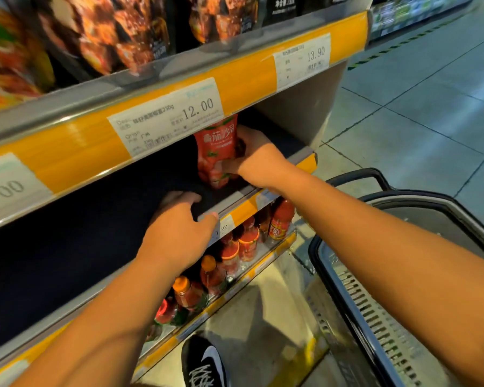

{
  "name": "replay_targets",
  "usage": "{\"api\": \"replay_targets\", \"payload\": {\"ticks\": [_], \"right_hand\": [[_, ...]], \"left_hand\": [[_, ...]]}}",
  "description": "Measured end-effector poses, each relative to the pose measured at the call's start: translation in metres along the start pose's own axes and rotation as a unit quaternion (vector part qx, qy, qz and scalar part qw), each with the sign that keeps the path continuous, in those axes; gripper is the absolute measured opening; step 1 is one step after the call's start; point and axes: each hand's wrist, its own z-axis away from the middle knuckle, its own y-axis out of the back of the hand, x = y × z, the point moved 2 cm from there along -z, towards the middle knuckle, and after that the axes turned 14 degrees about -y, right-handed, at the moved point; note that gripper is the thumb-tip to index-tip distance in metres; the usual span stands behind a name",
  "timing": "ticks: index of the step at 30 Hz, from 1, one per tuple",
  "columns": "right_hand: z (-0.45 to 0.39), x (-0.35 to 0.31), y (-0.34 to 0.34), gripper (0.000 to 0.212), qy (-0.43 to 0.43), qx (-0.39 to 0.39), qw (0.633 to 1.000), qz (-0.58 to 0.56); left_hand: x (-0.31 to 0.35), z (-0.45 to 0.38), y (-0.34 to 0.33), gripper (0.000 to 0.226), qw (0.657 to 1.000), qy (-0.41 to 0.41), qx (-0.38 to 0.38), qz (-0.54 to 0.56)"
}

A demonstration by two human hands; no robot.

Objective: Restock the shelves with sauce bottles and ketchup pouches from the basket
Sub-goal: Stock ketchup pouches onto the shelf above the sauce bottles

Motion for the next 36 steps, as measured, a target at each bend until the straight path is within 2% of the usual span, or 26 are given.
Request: {"api": "replay_targets", "payload": {"ticks": [6,11,14,23,26,30,33,36], "right_hand": [[-0.045,0.013,0.042,0.067,-0.009,0.110,0.993,0.048],[-0.076,0.015,0.046,0.063,0.011,0.149,0.988,0.030],[-0.093,0.013,0.045,0.062,0.031,0.144,0.988,0.042],[-0.119,0.021,0.054,0.080,-0.017,0.055,0.998,0.033],[-0.119,0.023,0.057,0.078,-0.034,0.068,0.997,0.028],[-0.108,0.026,0.055,0.086,-0.061,0.092,0.994,0.019],[-0.096,0.028,0.055,0.088,-0.079,0.087,0.991,0.063],[-0.082,0.018,0.054,0.075,-0.106,0.114,0.973,0.172]], "left_hand": [[0.009,0.007,-0.001,0.074,0.996,-0.012,-0.090,-0.019],[0.011,0.005,-0.001,0.077,0.994,-0.008,-0.100,-0.031],[0.008,0.003,-0.001,0.078,0.994,-0.009,-0.102,-0.032],[-0.002,0.001,-0.002,0.074,0.994,-0.014,-0.099,-0.032],[0.001,0.002,0.000,0.073,0.994,-0.017,-0.103,-0.024],[0.004,0.007,0.004,0.069,0.995,-0.019,-0.100,-0.011],[0.003,0.012,0.009,0.065,0.996,-0.026,-0.086,0.003],[0.004,0.017,0.014,0.061,0.997,-0.050,-0.048,0.032]]}}
